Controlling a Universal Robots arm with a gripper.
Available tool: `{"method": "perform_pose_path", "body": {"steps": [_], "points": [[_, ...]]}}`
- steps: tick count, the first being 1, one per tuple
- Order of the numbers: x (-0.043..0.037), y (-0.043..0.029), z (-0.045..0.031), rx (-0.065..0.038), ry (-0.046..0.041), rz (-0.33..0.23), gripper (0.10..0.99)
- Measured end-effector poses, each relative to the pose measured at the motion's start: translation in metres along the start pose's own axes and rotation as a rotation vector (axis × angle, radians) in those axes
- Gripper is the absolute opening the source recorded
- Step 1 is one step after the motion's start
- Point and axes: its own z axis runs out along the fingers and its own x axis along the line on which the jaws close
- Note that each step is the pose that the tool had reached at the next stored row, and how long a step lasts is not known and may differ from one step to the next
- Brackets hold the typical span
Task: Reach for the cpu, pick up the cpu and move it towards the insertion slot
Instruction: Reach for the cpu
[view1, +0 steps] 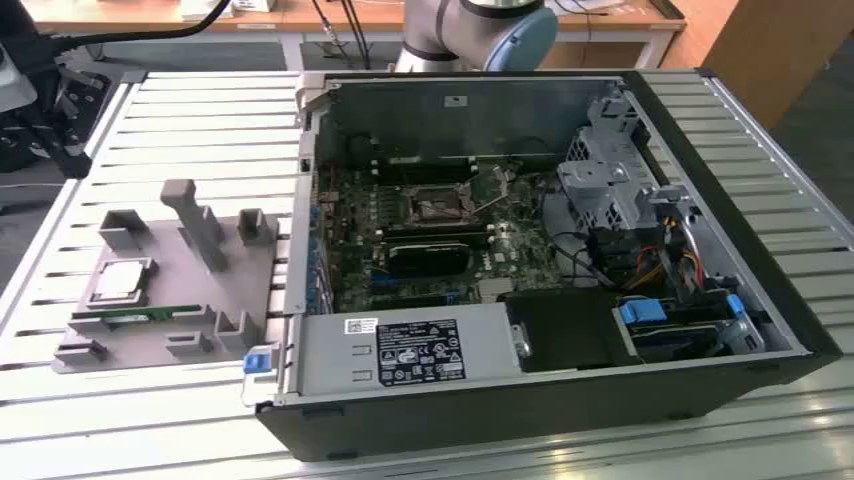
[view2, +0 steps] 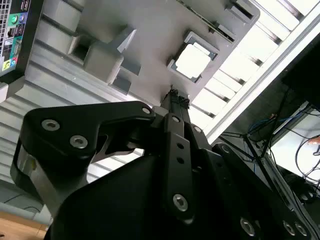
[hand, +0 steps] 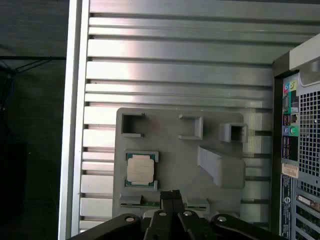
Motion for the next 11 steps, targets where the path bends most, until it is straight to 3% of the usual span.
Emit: {"method": "perform_pose_path", "body": {"steps": [11], "points": [[0.0045, -0.0002, 0.0019, 0.000, 0.0001, 0.000, 0.106]]}}
